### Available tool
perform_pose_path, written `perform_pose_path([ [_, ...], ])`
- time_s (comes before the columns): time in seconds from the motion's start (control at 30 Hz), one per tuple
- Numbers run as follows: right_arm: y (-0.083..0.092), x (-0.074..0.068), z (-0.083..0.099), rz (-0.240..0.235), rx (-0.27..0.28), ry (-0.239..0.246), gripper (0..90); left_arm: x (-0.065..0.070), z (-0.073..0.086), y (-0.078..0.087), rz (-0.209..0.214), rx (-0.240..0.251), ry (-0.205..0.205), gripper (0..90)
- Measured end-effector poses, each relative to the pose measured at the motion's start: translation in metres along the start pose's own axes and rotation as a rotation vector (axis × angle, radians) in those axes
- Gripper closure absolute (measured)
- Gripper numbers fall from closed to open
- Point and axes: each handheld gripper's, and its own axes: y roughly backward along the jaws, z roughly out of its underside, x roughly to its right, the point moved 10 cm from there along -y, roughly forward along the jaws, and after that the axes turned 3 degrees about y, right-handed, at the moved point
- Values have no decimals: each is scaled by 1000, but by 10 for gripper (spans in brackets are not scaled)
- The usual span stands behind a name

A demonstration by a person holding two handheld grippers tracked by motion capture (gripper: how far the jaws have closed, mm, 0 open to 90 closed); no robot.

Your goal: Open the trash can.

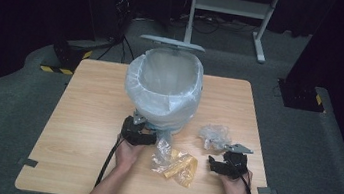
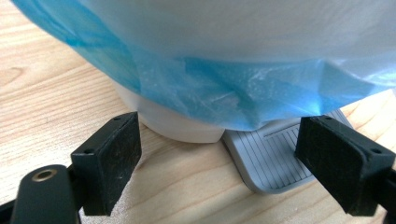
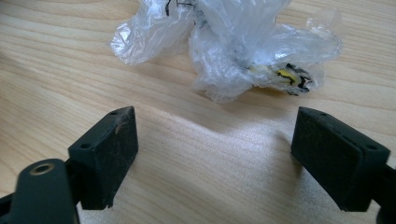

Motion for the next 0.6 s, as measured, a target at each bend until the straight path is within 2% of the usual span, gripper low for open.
perform_pose_path([
  [0.1, 1, -1, 1, 0, -2, -1, 176, 0, 1, -1, 9, -12, 5, 147],
  [0.17, 3, -1, 2, -2, 14, 6, 203, 0, -1, -2, 6, 6, 24, 148],
  [0.23, 5, 0, 4, -3, 28, 5, 233, -1, 1, -1, 12, -20, 3, 148],
  [0.3, 8, 1, 5, -19, 38, -3, 246, -1, 2, -1, 15, -24, 0, 149],
  [0.33, 9, 1, 6, -25, 40, -7, 248, 0, -1, -2, 7, 8, 29, 149],
  [0.37, 10, 2, 7, -27, 43, -6, 249, 0, -1, -3, 9, 9, 36, 149],
  [0.47, 14, 4, 8, -26, 59, -1, 254, 0, -1, -3, 18, 5, 44, 149],
  [0.53, 18, 4, 7, -23, 79, 0, 257, -1, 0, -2, 20, -11, 27, 150],
  [0.6, 22, 3, 5, -21, 99, -2, 260, 0, -1, -3, 17, 6, 44, 150],
])
